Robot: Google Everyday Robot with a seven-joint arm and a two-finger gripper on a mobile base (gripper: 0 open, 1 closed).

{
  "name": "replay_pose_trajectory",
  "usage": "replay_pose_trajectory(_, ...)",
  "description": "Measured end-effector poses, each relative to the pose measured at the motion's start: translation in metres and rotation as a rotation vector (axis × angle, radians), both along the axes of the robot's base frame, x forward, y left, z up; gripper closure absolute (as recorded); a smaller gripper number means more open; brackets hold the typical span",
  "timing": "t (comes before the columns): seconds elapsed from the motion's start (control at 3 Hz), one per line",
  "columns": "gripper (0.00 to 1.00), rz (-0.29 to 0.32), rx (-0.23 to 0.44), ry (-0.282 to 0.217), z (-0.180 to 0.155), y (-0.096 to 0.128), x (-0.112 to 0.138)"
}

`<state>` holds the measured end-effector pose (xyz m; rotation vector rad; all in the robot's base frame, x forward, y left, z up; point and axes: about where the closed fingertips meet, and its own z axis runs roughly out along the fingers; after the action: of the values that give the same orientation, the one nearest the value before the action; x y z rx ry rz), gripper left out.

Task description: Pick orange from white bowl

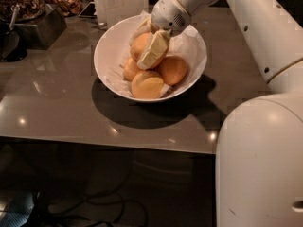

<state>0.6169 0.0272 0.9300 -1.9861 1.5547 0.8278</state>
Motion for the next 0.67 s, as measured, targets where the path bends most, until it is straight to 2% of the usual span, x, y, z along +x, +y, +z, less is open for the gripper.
replay_pose_trajectory(0.33, 1.00, -0.039, 0.031, -0.095, 0.0333, -0.0010, 0.0002)
replay_pose_trajectory(0.67, 1.00, -0.040, 0.033, -0.096, 0.0334, -0.0005, 0.0008)
